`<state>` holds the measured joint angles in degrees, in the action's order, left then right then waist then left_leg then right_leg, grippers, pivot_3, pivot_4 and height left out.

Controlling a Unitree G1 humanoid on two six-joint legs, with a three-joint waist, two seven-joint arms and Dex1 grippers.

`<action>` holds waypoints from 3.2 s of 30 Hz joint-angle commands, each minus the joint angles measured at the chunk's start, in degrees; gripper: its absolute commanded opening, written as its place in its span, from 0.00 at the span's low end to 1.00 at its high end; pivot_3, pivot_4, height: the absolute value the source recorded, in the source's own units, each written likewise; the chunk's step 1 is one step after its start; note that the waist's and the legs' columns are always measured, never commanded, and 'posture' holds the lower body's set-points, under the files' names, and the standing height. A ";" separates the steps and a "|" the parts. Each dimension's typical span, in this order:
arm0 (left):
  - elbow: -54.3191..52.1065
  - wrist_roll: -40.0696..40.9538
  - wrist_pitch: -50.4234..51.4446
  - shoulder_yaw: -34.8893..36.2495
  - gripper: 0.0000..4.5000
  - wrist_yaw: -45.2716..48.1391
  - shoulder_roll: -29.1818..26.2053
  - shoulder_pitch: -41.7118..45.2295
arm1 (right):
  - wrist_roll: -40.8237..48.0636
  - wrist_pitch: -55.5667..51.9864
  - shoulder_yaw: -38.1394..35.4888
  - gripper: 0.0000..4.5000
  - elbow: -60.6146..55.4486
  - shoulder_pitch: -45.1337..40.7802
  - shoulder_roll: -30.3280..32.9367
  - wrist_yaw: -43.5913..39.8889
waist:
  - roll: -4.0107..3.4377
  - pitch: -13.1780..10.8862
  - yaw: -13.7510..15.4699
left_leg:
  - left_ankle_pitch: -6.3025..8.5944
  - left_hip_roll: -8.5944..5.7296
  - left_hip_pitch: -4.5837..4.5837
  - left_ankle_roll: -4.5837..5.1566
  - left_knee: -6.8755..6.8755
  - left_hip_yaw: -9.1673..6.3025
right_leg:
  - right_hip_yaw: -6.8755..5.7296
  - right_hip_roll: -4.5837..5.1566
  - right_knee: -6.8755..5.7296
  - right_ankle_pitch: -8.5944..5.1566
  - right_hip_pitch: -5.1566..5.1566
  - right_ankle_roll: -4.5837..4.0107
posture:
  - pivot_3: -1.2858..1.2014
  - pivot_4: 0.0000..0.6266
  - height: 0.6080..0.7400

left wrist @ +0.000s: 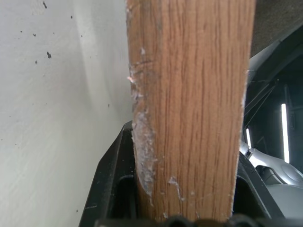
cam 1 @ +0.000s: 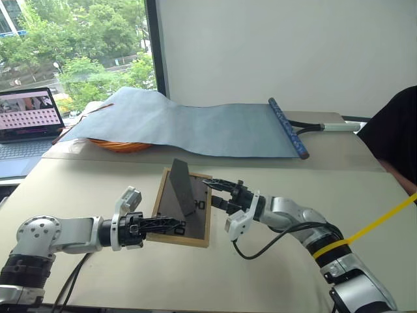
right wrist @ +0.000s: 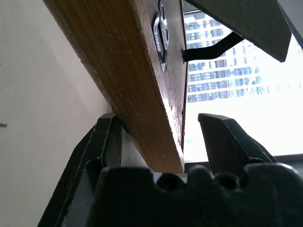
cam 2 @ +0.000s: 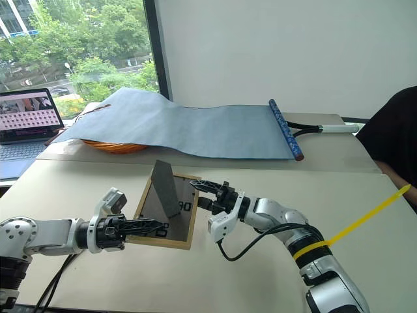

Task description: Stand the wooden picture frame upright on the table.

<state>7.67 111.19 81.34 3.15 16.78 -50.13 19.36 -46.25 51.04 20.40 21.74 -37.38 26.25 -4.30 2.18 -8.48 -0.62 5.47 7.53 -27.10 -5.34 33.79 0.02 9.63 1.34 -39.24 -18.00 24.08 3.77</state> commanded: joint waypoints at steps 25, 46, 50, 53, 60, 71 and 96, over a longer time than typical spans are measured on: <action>-19.99 -32.25 -24.35 31.54 1.00 26.94 0.43 -24.43 | 69.44 -44.79 -8.77 0.26 -6.28 -1.31 -4.54 -45.92 | -0.06 -0.23 0.50 | -0.05 0.03 0.13 0.06 0.10 -0.05 | -0.27 0.10 -0.13 -0.03 -0.19 -0.06 | 0.52 0.24 0.73; -28.98 -50.89 -41.00 29.30 1.00 38.42 5.27 -29.71 | 79.53 -84.29 -14.69 0.26 -3.73 0.65 -9.59 -47.47 | -0.06 -0.24 -0.11 | -0.05 0.20 0.05 0.06 0.02 -0.03 | -0.33 -0.05 -0.22 -0.02 0.04 -0.23 | 0.52 0.24 0.73; -28.37 -55.41 -44.56 28.15 1.00 39.80 4.97 -28.91 | 79.45 -86.62 -14.80 0.26 -4.29 3.09 -9.63 -47.34 | -0.06 -0.23 -0.12 | -0.05 0.21 0.10 0.06 0.02 -0.03 | -0.33 -0.05 -0.22 -0.02 0.01 -0.23 | 0.52 0.24 0.73; -27.64 -57.46 -46.20 27.56 1.00 40.44 4.92 -27.96 | 79.72 -88.57 -15.35 0.26 -5.77 4.37 -10.05 -46.36 | -0.06 -0.23 -0.07 | -0.05 0.20 0.10 0.06 0.04 -0.03 | -0.34 -0.05 -0.22 -0.02 -0.01 -0.23 | 0.52 0.24 0.73; -26.17 -60.53 -48.21 25.03 1.00 42.23 5.23 -26.15 | 82.12 -97.33 -17.02 0.26 -7.60 5.49 -10.37 -43.90 | -0.06 -0.22 -0.03 | -0.05 0.21 0.12 0.06 0.04 -0.04 | -0.35 -0.05 -0.22 -0.02 -0.03 -0.22 | 0.52 0.24 0.73; -22.34 -63.26 -49.84 21.76 1.00 43.10 5.62 -22.34 | 76.70 -92.92 -12.51 0.26 -14.80 7.39 -7.71 -45.85 | -0.06 -0.22 -0.11 | -0.05 0.21 0.11 0.06 0.03 -0.03 | -0.35 -0.05 -0.22 -0.04 -0.03 -0.20 | 0.52 0.24 0.73; -20.27 -73.97 -51.06 19.70 1.00 30.30 6.98 -20.39 | 73.81 -81.76 -24.75 0.99 -34.41 28.29 4.14 -44.11 | -0.05 -0.21 0.59 | -0.04 0.21 0.08 0.07 0.03 -0.04 | -0.36 -0.06 -0.15 -0.15 -0.01 -0.04 | 0.52 0.24 0.73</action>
<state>-11.71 40.13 32.90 23.03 49.58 -43.84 -0.73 28.72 -35.94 -2.72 -9.50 -9.70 29.90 -48.40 2.13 -8.69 -0.02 5.43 7.75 -27.01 -5.27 33.81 -0.02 9.27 1.28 -39.39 -18.17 24.08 3.77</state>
